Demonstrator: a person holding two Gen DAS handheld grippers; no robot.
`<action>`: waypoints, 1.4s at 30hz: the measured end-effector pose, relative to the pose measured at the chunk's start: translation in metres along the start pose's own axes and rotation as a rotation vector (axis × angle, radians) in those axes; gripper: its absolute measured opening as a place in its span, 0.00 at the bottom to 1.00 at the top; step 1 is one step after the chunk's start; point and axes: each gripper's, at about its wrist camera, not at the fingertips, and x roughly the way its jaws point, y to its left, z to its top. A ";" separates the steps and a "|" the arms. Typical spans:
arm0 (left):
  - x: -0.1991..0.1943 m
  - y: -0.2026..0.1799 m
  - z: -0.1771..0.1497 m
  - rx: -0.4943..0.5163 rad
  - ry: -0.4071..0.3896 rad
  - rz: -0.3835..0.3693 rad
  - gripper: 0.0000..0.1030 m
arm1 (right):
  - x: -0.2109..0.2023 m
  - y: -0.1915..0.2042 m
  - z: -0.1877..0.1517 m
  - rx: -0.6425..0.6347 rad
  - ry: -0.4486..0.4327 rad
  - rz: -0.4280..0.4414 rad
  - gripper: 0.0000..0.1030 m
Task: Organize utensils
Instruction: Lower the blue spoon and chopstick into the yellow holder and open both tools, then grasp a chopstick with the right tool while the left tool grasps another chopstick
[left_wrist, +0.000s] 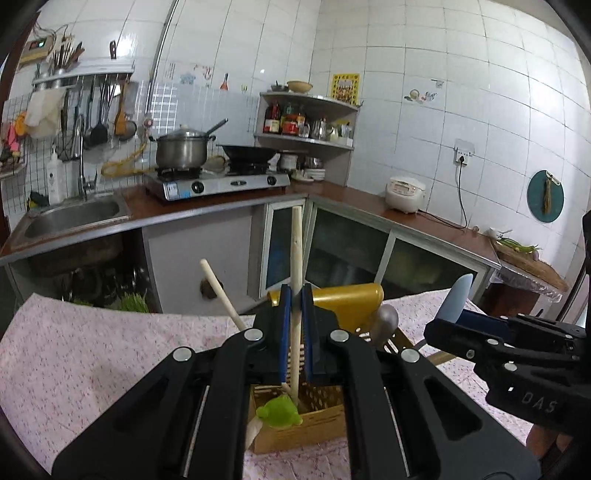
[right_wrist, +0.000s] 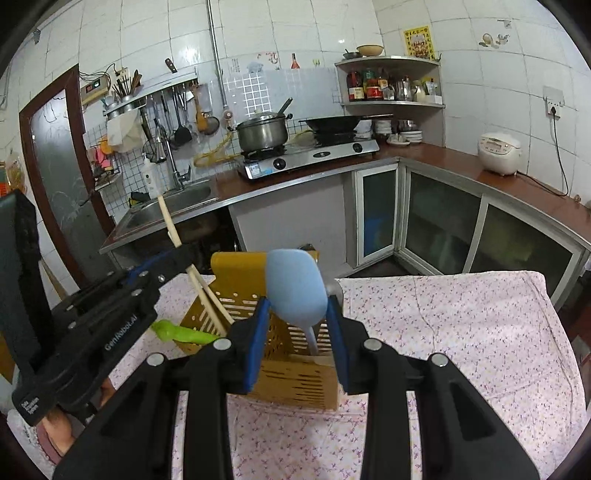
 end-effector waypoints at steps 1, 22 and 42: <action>-0.002 0.001 0.001 -0.008 0.006 0.001 0.05 | -0.002 0.001 0.000 0.001 -0.001 0.002 0.32; -0.111 0.029 -0.032 -0.167 0.238 0.072 0.92 | -0.086 -0.041 -0.060 -0.030 0.066 -0.090 0.55; -0.157 0.014 -0.196 -0.199 0.490 0.202 0.84 | -0.083 -0.027 -0.201 -0.074 0.207 -0.003 0.55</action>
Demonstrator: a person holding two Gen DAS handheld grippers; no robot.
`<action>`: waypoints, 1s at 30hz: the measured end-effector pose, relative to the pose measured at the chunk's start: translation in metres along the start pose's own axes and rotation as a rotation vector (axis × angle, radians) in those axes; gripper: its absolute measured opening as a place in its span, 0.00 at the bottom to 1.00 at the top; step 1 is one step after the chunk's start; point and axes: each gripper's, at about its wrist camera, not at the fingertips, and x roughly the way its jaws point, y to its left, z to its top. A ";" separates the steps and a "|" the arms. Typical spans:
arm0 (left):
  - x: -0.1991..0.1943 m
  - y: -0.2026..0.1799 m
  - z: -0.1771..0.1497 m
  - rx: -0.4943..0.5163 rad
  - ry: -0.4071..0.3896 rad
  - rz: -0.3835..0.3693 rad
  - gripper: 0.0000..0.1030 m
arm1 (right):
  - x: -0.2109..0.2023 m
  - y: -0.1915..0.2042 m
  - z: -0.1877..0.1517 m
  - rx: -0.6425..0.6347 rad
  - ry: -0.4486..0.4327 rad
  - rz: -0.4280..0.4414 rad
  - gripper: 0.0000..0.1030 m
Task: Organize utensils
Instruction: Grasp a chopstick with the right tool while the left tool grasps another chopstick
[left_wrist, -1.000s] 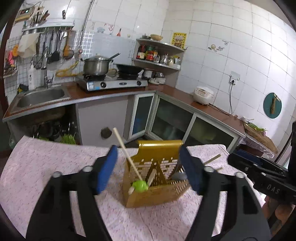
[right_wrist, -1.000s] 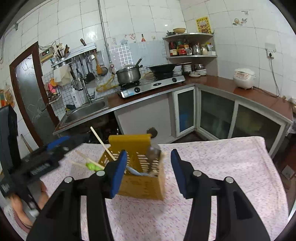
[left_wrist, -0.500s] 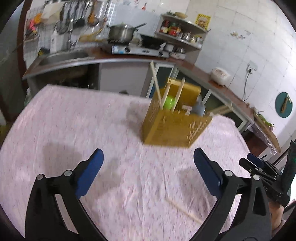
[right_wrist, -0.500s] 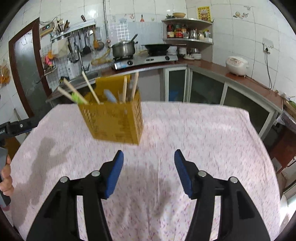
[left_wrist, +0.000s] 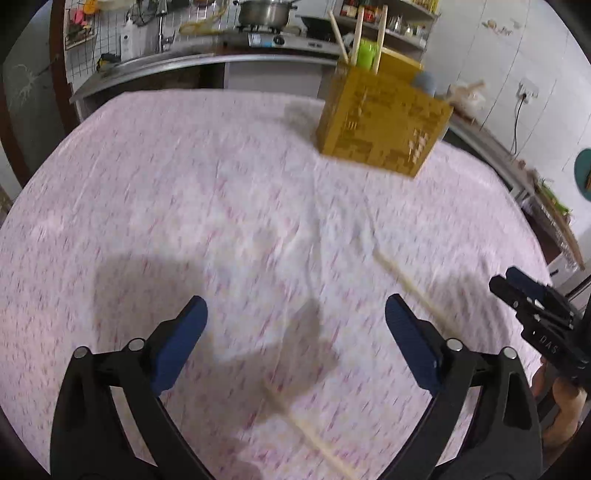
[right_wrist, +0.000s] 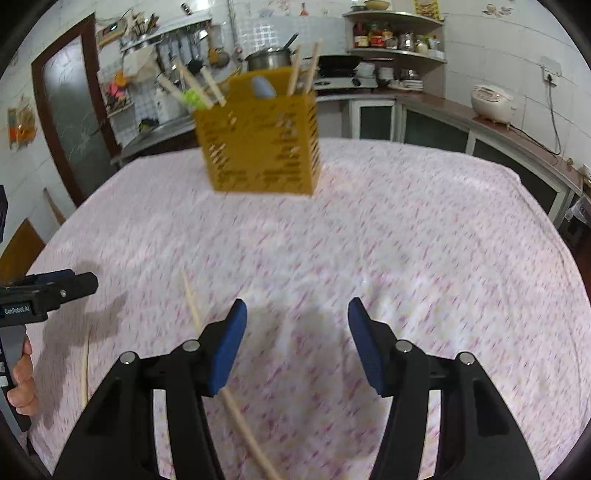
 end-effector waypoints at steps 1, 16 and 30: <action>-0.001 0.001 -0.008 0.008 0.016 0.004 0.78 | 0.001 0.005 -0.004 -0.013 0.008 0.004 0.55; 0.004 0.004 -0.041 -0.015 0.150 0.028 0.34 | 0.025 0.047 -0.027 -0.140 0.120 0.024 0.39; 0.017 -0.017 -0.029 0.137 0.167 0.106 0.11 | 0.022 0.027 -0.019 -0.055 0.143 -0.039 0.08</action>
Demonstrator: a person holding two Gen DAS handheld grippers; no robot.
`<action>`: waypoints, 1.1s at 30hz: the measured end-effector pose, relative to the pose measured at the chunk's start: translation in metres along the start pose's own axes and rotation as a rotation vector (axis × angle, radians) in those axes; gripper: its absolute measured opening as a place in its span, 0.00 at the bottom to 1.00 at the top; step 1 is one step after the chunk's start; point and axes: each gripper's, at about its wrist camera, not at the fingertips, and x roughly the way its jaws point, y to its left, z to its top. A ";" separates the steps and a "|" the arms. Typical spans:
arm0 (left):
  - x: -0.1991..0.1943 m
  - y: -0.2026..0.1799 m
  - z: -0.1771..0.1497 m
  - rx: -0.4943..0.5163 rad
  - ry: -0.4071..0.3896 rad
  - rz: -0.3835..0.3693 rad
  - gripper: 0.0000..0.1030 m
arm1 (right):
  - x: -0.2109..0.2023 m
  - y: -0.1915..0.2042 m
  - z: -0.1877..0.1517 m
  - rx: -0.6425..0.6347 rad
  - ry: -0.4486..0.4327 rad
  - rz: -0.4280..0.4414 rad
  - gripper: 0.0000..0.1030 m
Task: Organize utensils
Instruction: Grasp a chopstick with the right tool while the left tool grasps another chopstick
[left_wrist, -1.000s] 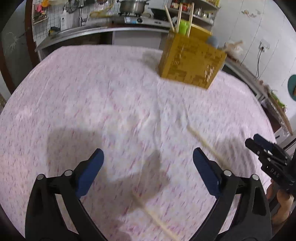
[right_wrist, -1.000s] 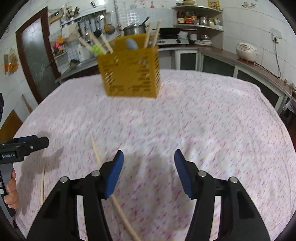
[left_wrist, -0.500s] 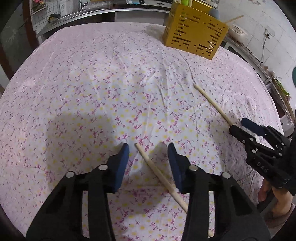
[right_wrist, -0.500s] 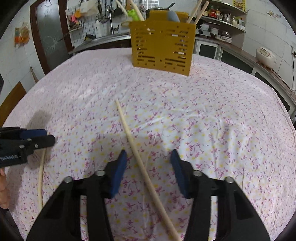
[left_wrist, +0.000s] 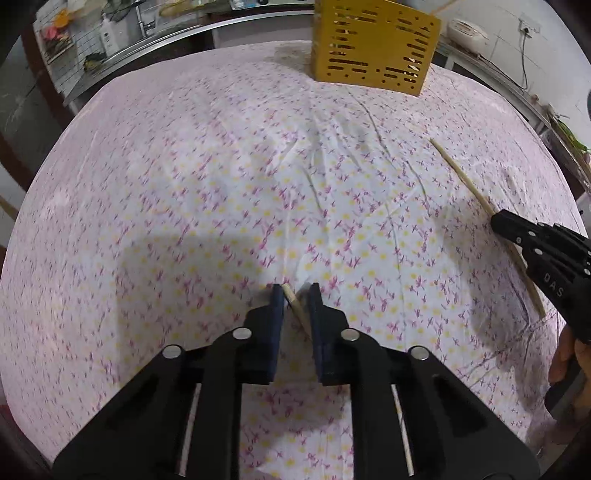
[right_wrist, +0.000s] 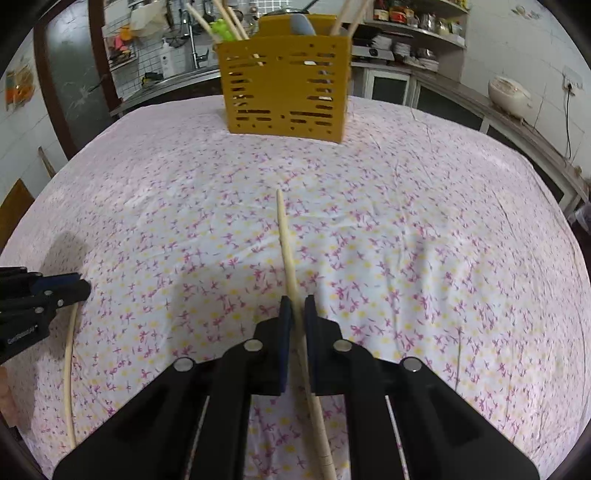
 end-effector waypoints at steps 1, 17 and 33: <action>0.001 0.000 0.002 0.011 -0.004 0.001 0.09 | 0.000 -0.001 0.000 0.006 0.008 0.001 0.08; 0.025 -0.006 0.058 0.109 0.031 -0.097 0.03 | 0.030 0.001 0.053 0.020 0.152 0.028 0.10; 0.013 -0.003 0.097 0.115 -0.037 -0.131 0.03 | 0.026 -0.006 0.080 0.098 0.180 0.045 0.06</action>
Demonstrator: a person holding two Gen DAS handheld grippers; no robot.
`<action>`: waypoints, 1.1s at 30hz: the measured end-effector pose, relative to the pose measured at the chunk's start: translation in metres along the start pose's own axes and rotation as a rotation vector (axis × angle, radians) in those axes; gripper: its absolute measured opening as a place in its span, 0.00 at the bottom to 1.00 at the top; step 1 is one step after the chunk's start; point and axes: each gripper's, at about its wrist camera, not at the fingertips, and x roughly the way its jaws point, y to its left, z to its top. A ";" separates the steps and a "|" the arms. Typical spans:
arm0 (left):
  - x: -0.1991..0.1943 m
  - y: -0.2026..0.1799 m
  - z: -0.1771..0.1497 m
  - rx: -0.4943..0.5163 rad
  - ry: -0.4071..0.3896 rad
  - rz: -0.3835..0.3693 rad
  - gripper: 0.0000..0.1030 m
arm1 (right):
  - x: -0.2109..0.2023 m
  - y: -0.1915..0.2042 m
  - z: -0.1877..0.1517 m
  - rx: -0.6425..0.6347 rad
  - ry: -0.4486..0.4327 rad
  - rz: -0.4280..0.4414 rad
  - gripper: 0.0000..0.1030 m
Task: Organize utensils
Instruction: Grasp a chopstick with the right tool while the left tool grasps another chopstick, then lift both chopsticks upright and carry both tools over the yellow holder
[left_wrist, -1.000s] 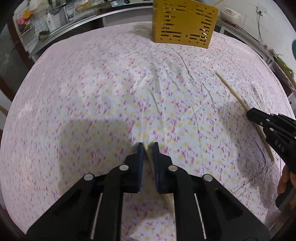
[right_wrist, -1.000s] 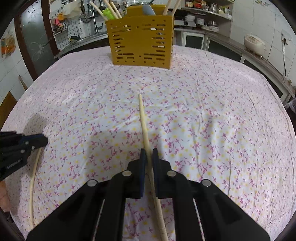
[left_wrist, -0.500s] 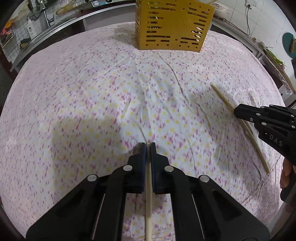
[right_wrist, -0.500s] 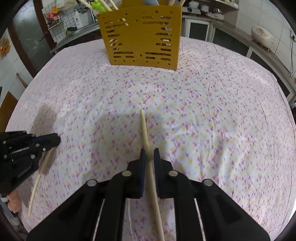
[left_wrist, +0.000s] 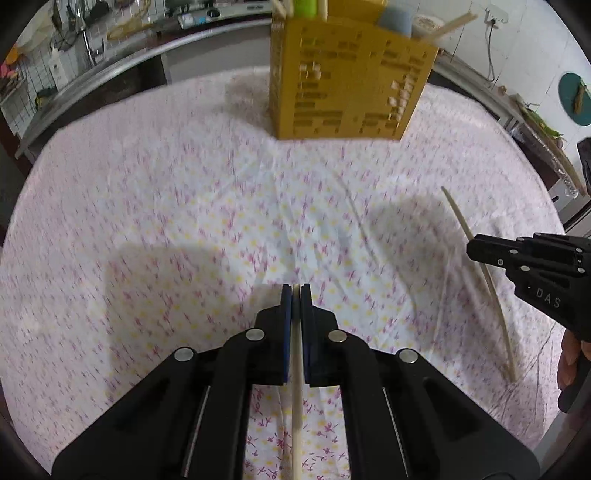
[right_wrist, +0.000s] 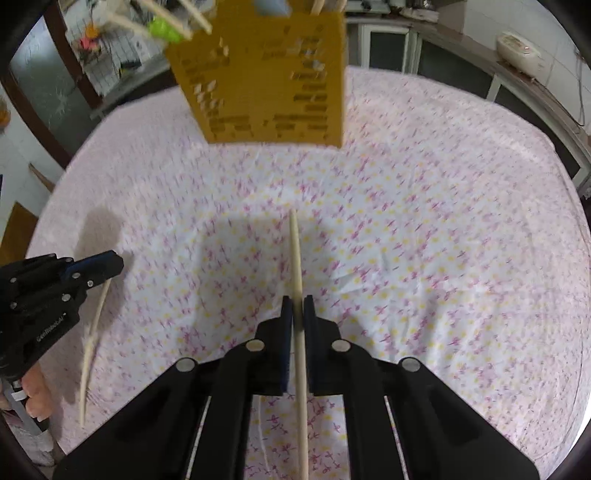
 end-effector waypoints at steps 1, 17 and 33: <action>-0.006 0.000 0.003 0.002 -0.022 -0.006 0.03 | -0.008 -0.002 0.001 0.009 -0.023 0.008 0.06; -0.095 -0.005 0.050 0.016 -0.329 -0.037 0.03 | -0.066 -0.018 0.024 0.036 -0.284 0.011 0.06; -0.080 0.010 0.055 -0.016 -0.294 -0.043 0.03 | 0.023 -0.026 0.026 0.069 0.000 -0.027 0.34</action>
